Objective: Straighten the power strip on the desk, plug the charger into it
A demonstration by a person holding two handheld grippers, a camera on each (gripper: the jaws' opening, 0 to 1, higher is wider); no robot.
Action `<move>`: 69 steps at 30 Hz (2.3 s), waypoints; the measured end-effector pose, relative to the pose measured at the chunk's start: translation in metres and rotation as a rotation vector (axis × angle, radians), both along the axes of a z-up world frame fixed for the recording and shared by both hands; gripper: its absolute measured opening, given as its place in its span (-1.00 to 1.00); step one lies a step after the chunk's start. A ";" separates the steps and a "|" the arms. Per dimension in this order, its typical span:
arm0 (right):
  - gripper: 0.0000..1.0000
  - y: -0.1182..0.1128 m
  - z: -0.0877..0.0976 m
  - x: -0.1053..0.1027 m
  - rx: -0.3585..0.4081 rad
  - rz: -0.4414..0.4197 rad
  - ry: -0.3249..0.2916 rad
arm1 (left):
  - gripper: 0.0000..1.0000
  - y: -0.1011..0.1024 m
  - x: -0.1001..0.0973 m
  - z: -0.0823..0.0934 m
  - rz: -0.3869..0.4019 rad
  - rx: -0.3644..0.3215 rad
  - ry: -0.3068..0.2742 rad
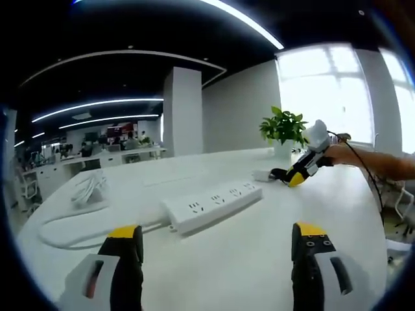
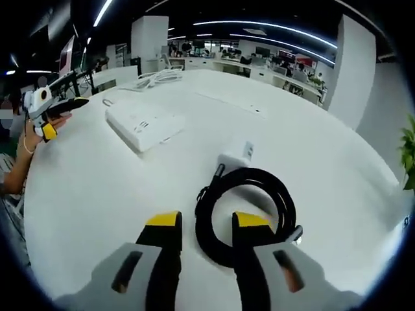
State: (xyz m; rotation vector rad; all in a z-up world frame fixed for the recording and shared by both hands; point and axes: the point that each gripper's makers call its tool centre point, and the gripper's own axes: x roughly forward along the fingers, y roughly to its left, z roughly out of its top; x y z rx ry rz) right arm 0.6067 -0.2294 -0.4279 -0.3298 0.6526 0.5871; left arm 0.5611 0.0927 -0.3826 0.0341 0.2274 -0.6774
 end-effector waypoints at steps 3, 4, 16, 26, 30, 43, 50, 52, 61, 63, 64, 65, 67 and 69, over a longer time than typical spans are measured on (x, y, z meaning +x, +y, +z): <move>-0.51 0.000 0.000 0.001 0.012 -0.002 -0.002 | 0.93 0.000 0.000 0.000 0.001 -0.005 0.002; -0.55 0.001 0.000 0.001 0.019 -0.002 -0.004 | 0.93 -0.001 0.000 0.000 0.001 -0.008 0.004; -0.75 0.011 -0.001 -0.003 0.061 0.018 -0.018 | 0.92 -0.002 -0.006 -0.003 0.000 -0.012 0.008; -0.83 0.020 0.016 0.006 0.210 -0.053 -0.095 | 0.92 0.002 -0.007 -0.003 0.001 -0.009 0.008; -0.84 0.025 0.031 0.009 0.336 -0.086 -0.138 | 0.92 0.003 -0.005 -0.003 0.003 -0.012 0.009; -0.85 0.044 0.073 0.004 0.531 -0.116 -0.299 | 0.92 -0.001 -0.001 -0.002 -0.004 -0.009 0.008; -0.85 0.066 0.089 -0.005 0.593 -0.107 -0.305 | 0.92 -0.014 0.005 0.006 -0.026 -0.025 -0.016; -0.85 0.071 0.098 -0.006 0.627 -0.104 -0.310 | 0.92 -0.020 0.009 0.010 -0.034 -0.018 -0.033; -0.85 0.097 0.125 -0.009 0.772 -0.062 -0.292 | 0.96 -0.050 0.016 0.037 -0.094 -0.029 -0.124; -0.85 0.103 0.130 -0.009 0.777 -0.051 -0.295 | 0.96 -0.052 0.017 0.040 -0.096 -0.036 -0.135; -0.85 0.105 0.131 -0.009 0.780 -0.047 -0.296 | 0.96 -0.054 0.018 0.042 -0.097 -0.042 -0.138; -0.85 0.107 0.133 -0.009 0.785 -0.044 -0.298 | 0.96 -0.055 0.018 0.043 -0.099 -0.047 -0.142; -0.85 0.111 0.136 -0.010 0.792 -0.038 -0.300 | 0.97 -0.056 0.019 0.044 -0.099 -0.048 -0.146; -0.85 0.114 0.139 -0.009 0.799 -0.035 -0.299 | 0.97 -0.056 0.021 0.045 -0.093 -0.048 -0.151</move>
